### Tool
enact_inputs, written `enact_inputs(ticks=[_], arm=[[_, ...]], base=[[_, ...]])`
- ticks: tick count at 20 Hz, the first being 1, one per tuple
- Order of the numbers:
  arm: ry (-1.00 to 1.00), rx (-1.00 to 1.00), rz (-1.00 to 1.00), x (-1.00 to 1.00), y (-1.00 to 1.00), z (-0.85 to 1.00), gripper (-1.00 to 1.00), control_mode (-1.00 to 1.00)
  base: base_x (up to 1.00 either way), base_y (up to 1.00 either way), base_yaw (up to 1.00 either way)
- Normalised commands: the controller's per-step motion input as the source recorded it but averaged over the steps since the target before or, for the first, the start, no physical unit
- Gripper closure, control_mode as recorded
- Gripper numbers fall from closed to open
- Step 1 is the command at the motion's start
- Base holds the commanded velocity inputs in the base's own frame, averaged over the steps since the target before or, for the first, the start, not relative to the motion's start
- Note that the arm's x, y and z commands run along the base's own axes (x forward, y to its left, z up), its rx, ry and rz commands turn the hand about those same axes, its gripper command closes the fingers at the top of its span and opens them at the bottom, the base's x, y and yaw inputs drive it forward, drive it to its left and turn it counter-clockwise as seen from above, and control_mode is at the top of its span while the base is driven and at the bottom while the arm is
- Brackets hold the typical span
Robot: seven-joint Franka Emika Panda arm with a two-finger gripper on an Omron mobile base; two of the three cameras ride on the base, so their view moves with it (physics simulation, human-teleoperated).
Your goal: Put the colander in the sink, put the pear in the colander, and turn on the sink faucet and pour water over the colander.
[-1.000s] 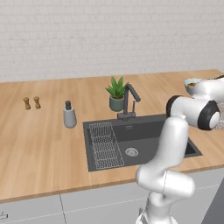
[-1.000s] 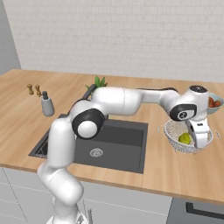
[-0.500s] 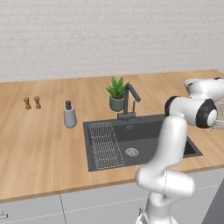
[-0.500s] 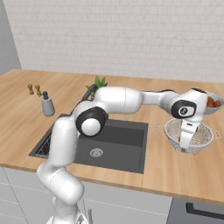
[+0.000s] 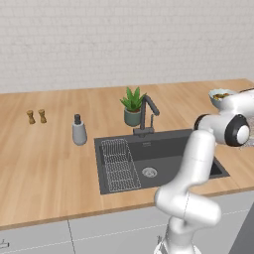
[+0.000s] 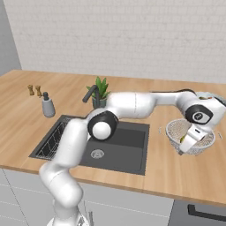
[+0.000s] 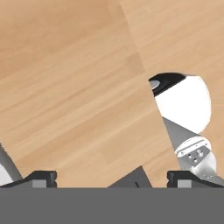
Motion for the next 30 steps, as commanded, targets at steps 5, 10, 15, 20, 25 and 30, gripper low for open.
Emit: enact_inputs(ticks=[5,10,15,20,25,30], arm=[[-0.12,0.16,-0.04,-0.01,0.0,0.0,-1.0,-1.0],[-0.12,0.09,-0.01,0.0,0.0,0.0,-1.0,-1.0],[-0.15,0.07,0.0,0.0,0.01,0.0,-1.0,-1.0],[-0.26,0.01,0.0,0.05,0.06,0.0,-1.0,-1.0],[-0.27,0.0,0.0,0.14,0.0,-0.02,-1.0,-1.0],[-0.11,-0.02,-0.03,0.16,0.0,-0.02,-1.0,-1.0]], base=[[0.0,0.0,0.0],[0.0,0.0,0.0],[0.0,0.0,0.0],[0.0,0.0,0.0],[0.0,0.0,0.0],[0.0,0.0,0.0]])
